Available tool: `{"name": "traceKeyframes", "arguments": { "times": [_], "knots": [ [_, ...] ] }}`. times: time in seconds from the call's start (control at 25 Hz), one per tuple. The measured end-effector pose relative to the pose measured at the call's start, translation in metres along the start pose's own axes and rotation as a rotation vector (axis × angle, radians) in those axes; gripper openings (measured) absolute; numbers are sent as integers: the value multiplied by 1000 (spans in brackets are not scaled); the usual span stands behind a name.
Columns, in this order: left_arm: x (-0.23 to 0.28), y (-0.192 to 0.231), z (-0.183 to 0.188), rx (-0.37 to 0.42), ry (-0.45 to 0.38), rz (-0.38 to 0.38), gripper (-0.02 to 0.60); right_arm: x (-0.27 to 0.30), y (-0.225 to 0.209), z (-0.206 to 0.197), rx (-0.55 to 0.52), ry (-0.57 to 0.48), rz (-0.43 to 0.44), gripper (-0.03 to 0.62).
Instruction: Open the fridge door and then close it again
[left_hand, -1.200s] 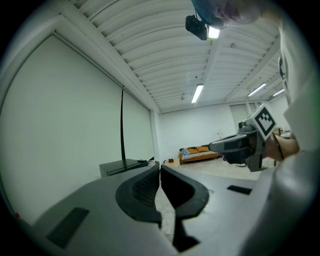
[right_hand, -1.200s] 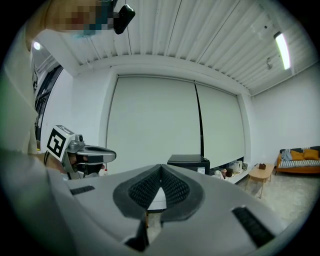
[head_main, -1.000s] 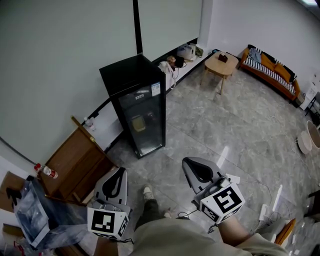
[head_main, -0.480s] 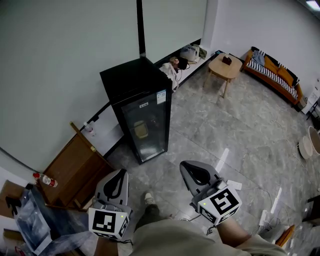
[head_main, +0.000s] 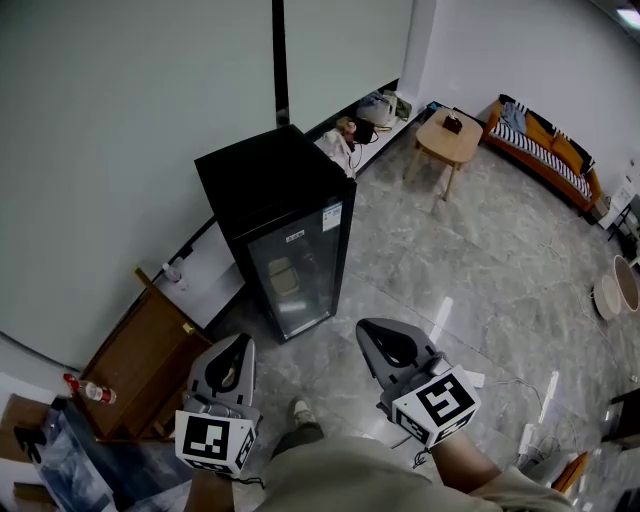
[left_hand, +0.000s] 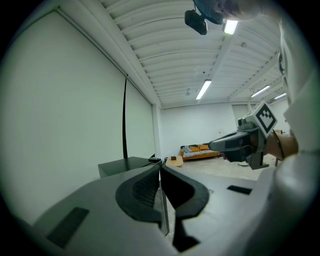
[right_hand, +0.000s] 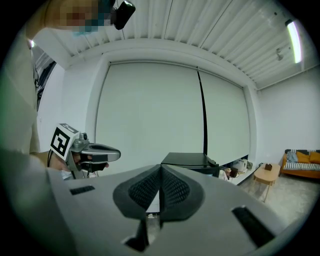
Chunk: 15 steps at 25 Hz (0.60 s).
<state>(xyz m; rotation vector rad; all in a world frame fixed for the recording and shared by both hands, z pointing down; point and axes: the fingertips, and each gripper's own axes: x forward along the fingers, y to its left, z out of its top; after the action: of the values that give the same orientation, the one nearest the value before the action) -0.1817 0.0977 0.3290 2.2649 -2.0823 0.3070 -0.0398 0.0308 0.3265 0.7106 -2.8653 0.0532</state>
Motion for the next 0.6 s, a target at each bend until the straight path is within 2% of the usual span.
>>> {"name": "traceKeyframes", "arguments": {
  "times": [0.36,0.6],
  "knots": [
    [44,72,2,7,-22,-23,11,75,-4,21,-19,-16,-8,-3],
    [60,103,-10,1,-6,-33,11,110,-5,22,-17,-15,-19,-3]
  ]
}}
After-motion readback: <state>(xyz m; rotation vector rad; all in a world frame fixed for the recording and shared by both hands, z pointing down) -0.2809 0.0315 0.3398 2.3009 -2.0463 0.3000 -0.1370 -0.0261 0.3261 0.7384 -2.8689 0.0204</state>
